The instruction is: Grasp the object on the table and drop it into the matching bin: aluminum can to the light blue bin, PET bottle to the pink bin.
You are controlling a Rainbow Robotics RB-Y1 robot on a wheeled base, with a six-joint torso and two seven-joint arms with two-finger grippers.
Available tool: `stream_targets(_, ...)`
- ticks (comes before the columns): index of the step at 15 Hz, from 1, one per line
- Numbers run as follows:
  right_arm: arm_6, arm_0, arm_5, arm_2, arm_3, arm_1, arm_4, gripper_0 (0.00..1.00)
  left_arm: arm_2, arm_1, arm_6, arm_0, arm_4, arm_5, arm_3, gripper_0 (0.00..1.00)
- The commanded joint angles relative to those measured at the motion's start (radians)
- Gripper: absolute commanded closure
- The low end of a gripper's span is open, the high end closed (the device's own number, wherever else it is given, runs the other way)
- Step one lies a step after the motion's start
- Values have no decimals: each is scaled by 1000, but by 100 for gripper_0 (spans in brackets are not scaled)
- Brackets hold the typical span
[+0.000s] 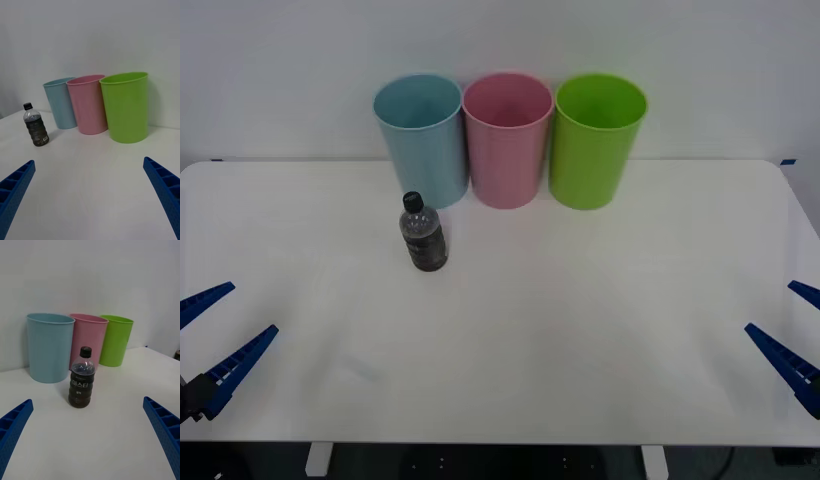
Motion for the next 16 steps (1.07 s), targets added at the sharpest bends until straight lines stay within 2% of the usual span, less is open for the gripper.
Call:
stream_targets(1, 0, 0, 0, 0, 0, 0, 0, 0, 0, 0, 0, 0, 0, 0, 0, 0)
stream_targets(7, 0, 0, 0, 0, 0, 0, 0, 0, -4, -7, 17, -24, 1, 11, 21, 0)
stream_targets(12, 0, 0, 0, 0, 0, 0, 0, 0, -40, -12, 20, -53, -106, 56, 23, 0)
stream_targets(16, 0, 0, 0, 0, 0, 0, 0, 0, -91, -21, 6, -111, -120, 71, 107, 0)
